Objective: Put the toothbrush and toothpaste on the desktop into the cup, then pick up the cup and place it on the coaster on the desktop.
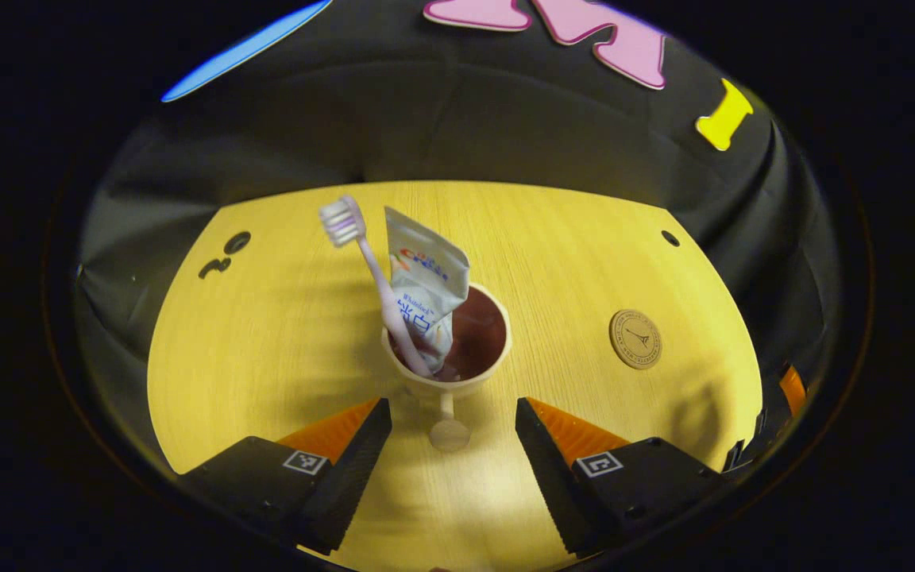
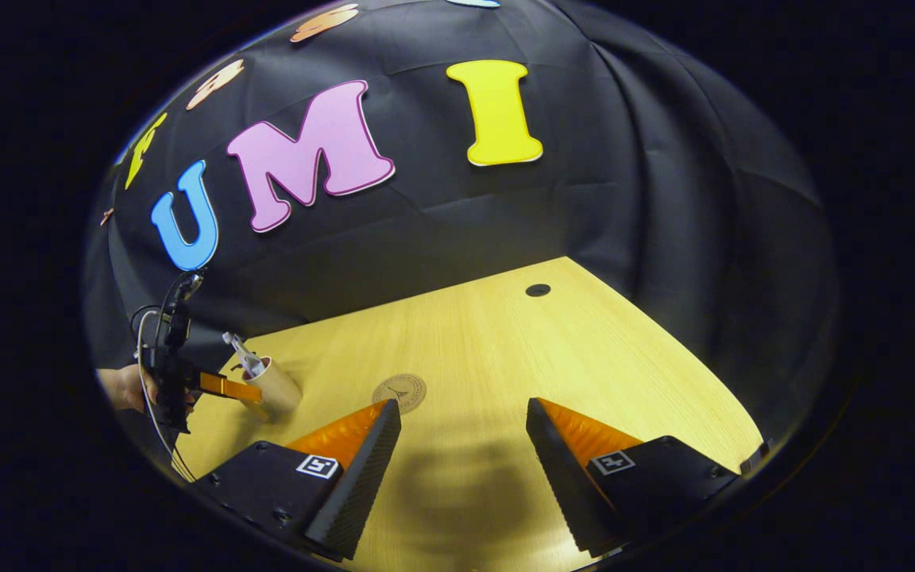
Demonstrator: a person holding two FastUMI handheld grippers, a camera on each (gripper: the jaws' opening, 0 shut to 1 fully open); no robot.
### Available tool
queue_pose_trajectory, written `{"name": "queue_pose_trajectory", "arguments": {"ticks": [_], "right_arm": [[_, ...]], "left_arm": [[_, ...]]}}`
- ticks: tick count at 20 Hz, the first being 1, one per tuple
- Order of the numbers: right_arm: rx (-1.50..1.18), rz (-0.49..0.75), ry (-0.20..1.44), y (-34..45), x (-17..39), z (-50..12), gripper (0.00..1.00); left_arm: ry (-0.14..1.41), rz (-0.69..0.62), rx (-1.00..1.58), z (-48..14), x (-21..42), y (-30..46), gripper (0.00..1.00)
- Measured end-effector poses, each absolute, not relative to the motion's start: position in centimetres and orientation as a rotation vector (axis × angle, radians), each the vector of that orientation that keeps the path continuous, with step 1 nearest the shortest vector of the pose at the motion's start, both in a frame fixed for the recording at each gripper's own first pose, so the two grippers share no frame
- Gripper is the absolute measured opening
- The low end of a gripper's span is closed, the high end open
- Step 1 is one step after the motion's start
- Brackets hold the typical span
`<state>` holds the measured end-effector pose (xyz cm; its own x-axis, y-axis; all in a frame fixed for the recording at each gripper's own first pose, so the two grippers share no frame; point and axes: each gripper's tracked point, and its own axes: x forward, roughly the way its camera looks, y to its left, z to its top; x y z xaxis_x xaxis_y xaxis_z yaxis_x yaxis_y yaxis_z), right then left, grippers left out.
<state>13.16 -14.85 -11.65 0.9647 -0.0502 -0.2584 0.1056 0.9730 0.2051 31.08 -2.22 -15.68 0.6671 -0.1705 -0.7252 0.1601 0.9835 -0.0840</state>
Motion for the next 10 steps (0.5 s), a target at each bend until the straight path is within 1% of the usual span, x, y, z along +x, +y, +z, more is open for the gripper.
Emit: {"name": "queue_pose_trajectory", "arguments": {"ticks": [4,7,8,9,10], "right_arm": [[0.268,-0.137,0.275,-17.7,12.2,-12.6,0.98],[0.297,-0.179,0.277,-19.5,11.8,-13.0,0.98],[0.312,-0.191,0.284,-20.0,11.7,-13.1,0.98],[0.329,-0.201,0.283,-20.4,11.6,-13.1,0.98],[0.345,-0.210,0.277,-20.6,11.6,-12.9,0.98]], "left_arm": [[0.923,-0.160,-0.044,-17.4,32.2,-2.4,0.98],[0.961,-0.187,-0.047,-17.7,33.0,-2.9,0.98],[0.974,-0.188,-0.041,-17.8,33.1,-2.9,0.96],[0.987,-0.183,-0.026,-17.9,33.3,-2.6,1.00],[1.001,-0.181,-0.008,-18.1,33.5,-2.4,0.92]]}}
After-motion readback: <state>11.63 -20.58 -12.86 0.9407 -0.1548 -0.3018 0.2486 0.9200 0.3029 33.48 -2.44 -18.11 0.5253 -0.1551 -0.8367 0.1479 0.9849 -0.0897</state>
